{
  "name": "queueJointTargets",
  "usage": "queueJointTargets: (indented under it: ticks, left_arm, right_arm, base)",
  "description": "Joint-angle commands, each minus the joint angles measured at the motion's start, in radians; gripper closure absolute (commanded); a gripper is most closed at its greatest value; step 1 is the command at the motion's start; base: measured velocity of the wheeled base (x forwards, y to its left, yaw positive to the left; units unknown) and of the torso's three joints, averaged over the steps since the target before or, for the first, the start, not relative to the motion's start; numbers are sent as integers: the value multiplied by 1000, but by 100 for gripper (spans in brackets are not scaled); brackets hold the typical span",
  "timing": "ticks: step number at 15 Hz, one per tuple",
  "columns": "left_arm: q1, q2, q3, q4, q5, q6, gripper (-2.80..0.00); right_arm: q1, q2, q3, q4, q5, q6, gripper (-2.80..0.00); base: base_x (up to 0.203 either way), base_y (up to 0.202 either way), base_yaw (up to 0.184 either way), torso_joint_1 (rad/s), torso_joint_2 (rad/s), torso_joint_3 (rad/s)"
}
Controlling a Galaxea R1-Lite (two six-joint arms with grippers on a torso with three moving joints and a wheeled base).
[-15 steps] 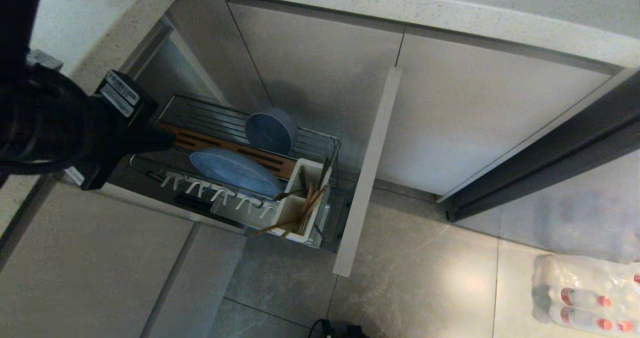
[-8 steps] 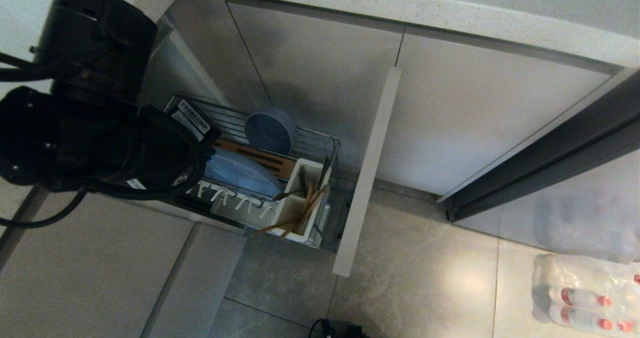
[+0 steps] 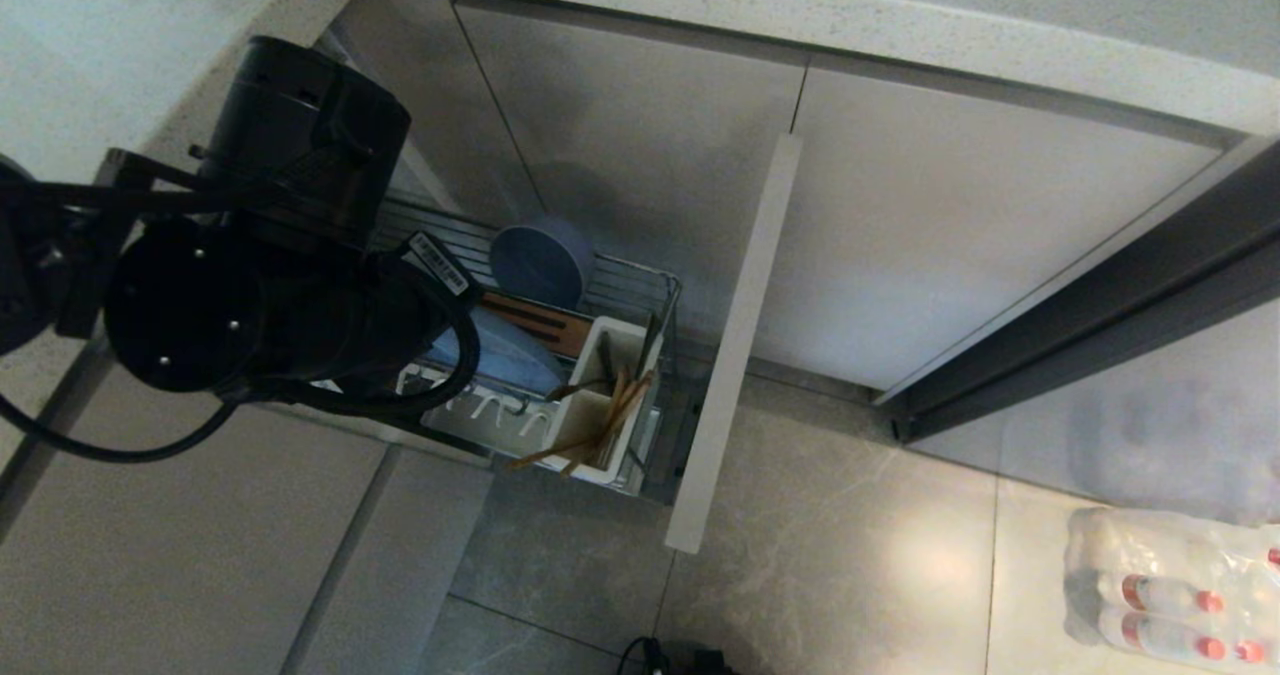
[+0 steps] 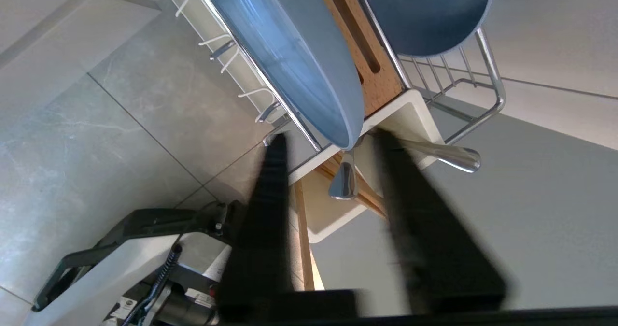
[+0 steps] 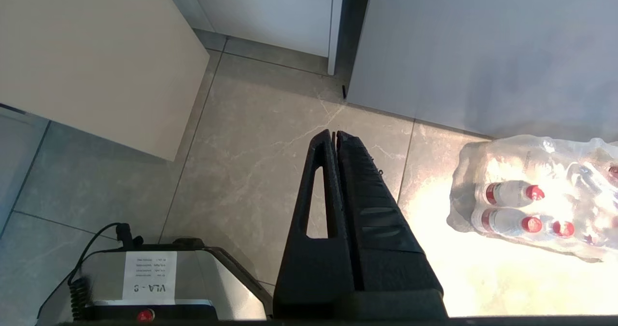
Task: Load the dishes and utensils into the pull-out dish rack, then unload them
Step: Take the plate out of the cupboard
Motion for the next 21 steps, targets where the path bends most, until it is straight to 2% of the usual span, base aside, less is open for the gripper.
queueJointTargets:
  ticks: [1, 4, 8, 12, 17, 21]
  left_arm:
    - [1, 15, 2, -3, 9, -7, -280]
    - [2, 59, 16, -52, 45, -7, -280]
    - [13, 88, 24, -79, 50, -7, -280]
    - [72, 131, 41, -141, 49, 15, -280]
    - [80, 178, 44, -220, 47, 64, -280]
    - [87, 185, 46, -227, 46, 70, -280]
  right_arm:
    - [0, 2, 0, 0, 0, 0, 0]
    - [0, 2, 0, 0, 0, 0, 0]
    - [0, 1, 0, 0, 0, 0, 0]
    - [0, 2, 0, 0, 0, 0, 0]
    - [0, 0, 0, 0, 0, 0, 0]
    - [0, 2, 0, 0, 0, 0, 0]
  base:
    - [0, 0, 0, 0, 0, 0]
    - [0, 0, 0, 0, 0, 0]
    - [0, 0, 0, 0, 0, 0]
    - [0, 0, 0, 0, 0, 0]
    - [0, 0, 0, 0, 0, 0]
    - [0, 0, 0, 0, 0, 0]
